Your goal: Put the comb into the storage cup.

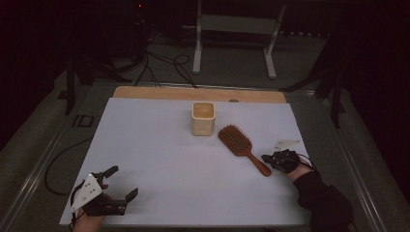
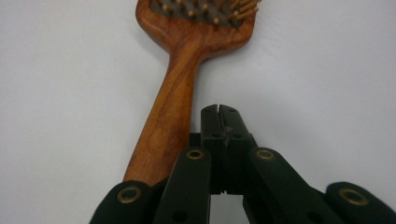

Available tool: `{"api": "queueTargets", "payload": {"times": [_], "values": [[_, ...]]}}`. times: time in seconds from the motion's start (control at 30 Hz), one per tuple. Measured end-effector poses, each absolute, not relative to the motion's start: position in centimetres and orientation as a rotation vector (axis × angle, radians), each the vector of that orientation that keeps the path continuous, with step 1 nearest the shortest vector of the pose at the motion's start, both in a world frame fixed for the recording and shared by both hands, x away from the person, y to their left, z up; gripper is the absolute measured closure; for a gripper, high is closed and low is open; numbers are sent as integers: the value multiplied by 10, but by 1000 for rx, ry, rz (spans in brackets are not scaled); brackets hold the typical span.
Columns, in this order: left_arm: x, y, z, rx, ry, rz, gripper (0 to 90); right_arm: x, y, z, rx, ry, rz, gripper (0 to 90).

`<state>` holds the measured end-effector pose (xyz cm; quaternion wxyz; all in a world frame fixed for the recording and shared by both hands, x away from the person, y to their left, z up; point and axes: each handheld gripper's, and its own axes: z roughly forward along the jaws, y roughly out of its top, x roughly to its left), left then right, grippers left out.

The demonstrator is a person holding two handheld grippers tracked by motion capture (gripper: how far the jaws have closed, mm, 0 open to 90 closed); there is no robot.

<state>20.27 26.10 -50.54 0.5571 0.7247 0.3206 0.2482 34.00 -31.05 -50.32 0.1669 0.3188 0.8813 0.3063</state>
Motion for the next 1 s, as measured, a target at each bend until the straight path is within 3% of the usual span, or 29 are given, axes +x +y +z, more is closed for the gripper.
{"api": "queueTargets", "payload": {"times": [0.6, 1.0], "values": [[203, 260, -505, 1705, 751, 583, 0, 334, -291, -455, 948, 2440, 834, 896], [203, 261, -505, 1702, 751, 580, 0, 330, -269, -435, 898, 2449, 785, 683]]}}
